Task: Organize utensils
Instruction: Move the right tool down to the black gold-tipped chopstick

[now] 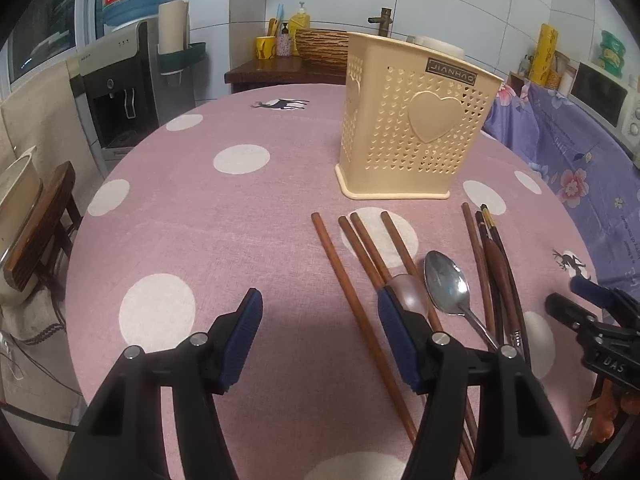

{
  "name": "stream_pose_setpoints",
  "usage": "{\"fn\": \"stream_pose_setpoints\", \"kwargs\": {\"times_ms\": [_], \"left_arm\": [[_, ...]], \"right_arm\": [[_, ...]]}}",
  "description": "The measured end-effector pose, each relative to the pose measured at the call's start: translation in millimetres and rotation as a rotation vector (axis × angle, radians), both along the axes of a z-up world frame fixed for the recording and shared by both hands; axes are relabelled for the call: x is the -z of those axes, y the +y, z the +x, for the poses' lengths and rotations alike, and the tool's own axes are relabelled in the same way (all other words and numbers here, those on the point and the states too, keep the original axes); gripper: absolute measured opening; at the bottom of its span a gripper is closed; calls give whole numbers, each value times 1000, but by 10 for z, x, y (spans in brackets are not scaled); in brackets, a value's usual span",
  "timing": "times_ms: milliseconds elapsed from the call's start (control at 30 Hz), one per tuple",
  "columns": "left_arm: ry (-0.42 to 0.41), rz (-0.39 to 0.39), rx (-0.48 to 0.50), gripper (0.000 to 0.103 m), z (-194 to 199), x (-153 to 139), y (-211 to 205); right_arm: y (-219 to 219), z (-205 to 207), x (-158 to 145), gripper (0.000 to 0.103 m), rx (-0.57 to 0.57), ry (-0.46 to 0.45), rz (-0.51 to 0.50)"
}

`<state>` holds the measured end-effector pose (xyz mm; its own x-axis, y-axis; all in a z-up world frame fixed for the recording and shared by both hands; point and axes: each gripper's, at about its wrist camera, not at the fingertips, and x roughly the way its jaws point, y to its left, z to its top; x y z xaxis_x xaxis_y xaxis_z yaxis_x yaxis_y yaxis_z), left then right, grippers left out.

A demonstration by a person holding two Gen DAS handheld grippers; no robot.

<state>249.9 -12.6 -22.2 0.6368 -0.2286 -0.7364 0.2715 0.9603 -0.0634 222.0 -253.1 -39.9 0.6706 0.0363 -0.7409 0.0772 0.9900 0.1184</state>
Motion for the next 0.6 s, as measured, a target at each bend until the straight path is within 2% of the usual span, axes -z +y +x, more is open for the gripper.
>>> {"fn": "stream_pose_setpoints", "kwargs": {"times_ms": [100, 200, 333, 467, 600], "left_arm": [[4, 7, -2, 57, 32, 27, -25], [8, 22, -13, 50, 117, 29, -17], [34, 21, -37, 44, 275, 36, 10], [41, 26, -29, 43, 385, 18, -67], [46, 43, -16, 41, 456, 43, -169]], "right_arm": [[79, 150, 48, 56, -40, 24, 32], [38, 324, 96, 47, 15, 48, 13], [-99, 551, 124, 40, 79, 78, 32], [-168, 755, 135, 37, 109, 103, 76], [-144, 886, 176, 30, 119, 138, 66]]}}
